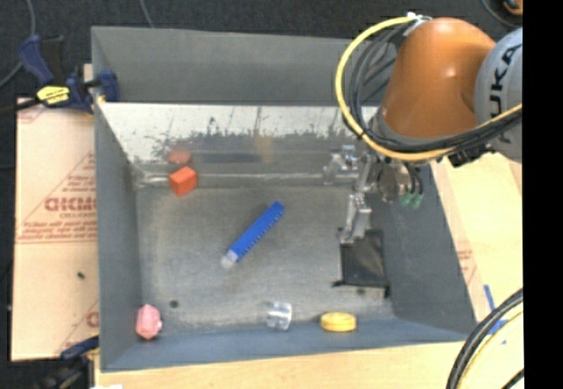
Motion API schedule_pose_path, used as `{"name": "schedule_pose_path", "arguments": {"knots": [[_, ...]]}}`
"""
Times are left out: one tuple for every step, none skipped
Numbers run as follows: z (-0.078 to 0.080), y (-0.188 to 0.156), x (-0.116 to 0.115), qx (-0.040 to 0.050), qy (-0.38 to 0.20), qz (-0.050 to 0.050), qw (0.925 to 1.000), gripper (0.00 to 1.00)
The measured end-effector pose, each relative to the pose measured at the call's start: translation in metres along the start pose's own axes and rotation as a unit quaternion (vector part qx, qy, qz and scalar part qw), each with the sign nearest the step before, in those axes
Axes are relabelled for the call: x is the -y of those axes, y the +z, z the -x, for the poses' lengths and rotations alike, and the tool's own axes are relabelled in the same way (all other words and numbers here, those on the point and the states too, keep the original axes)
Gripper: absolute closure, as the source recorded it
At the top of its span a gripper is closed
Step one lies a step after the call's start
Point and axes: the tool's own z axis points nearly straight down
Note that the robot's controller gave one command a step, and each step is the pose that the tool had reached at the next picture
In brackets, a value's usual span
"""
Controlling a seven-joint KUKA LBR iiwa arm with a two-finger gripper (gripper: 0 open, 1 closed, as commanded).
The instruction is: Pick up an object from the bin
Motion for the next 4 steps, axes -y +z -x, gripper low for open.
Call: {"name": "schedule_pose_path", "arguments": {"knots": [[0.001, -0.005, 0.0, 0.0041, 0.0, 0.0, 1.0, 0.0], [0.022, 0.109, -0.051, 0.0041, -0.081, -0.001, 0.9967, 0.0], [0.013, 0.084, -0.077, 0.005, -0.075, 0.0, 0.9972, 0.0], [0.057, 0.123, -0.101, 0.0054, -0.191, -0.001, 0.9815, 0.0]]}}
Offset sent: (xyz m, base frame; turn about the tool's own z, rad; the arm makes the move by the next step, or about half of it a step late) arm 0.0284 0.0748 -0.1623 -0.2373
